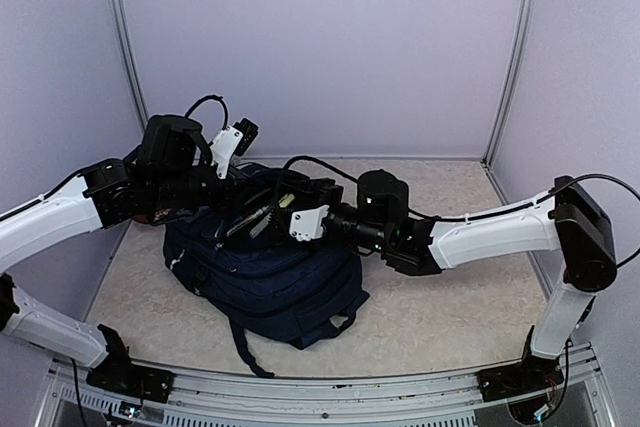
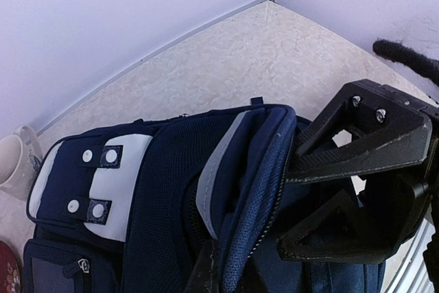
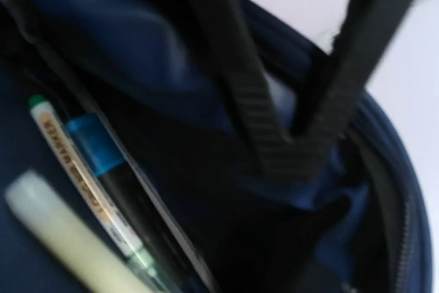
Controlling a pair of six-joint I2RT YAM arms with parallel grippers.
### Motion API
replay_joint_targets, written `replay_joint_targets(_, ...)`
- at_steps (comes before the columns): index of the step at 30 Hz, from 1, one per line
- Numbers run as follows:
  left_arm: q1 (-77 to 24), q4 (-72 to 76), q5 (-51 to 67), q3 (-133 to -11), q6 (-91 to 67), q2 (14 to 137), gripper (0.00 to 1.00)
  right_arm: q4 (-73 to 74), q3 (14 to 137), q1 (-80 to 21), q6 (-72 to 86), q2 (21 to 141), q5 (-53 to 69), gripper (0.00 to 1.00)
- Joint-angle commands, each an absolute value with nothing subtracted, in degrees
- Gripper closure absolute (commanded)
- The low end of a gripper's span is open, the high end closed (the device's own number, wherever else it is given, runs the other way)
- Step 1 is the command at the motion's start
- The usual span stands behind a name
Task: Pack the student bag
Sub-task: Place the pen in the upper front pocket of the bag, then set the student bag in the upper front pocket.
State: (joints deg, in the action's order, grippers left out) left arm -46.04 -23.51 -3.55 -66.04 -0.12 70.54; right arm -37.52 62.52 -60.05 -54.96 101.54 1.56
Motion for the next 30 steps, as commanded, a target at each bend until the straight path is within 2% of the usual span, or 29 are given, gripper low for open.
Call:
replay_joint_targets(1,-45.8,-14.4,-1.7,-67.0,-0.8,68.0,1.0,-29.7,63.2,-61.0,-51.3,98.5,-1.9,0.26)
replay_joint_targets(5,-46.7,-14.3,-1.8,-67.0,-1.4,68.1,1.0,-22.2,64.7,-61.2,-40.7,93.5,0.0,0.24)
replay_joint_targets(10,-52.1,-9.3,0.3,-67.9,-1.6,71.6,1.0,-12.5,64.5,-61.2,-19.4,83.9,1.6,0.23)
replay_joint_targets(18,-61.6,-2.3,4.4,-84.2,2.0,88.8,1.0,5.6,60.9,-61.2,3.4,65.2,-6.3,0.22)
replay_joint_targets(24,-61.2,0.6,2.6,-97.9,-3.6,102.1,1.0,17.9,57.7,-61.2,21.5,49.8,-22.7,0.34)
replay_joint_targets(25,-60.9,1.2,3.1,-99.4,-4.5,103.9,0.97,19.5,56.7,-61.2,23.6,47.9,-23.9,0.36)
replay_joint_targets(26,-60.7,1.5,3.5,-100.9,-5.0,105.0,0.82,20.8,56.0,-61.2,25.3,46.5,-24.4,0.38)
replay_joint_targets(29,-60.7,0.1,7.4,-103.7,-2.9,106.2,0.12,24.9,54.2,-61.2,31.1,44.7,-24.8,0.38)
replay_joint_targets(30,-60.8,-1.0,9.8,-103.4,-0.6,105.5,0.02,26.3,53.8,-61.2,32.6,45.2,-24.3,0.37)
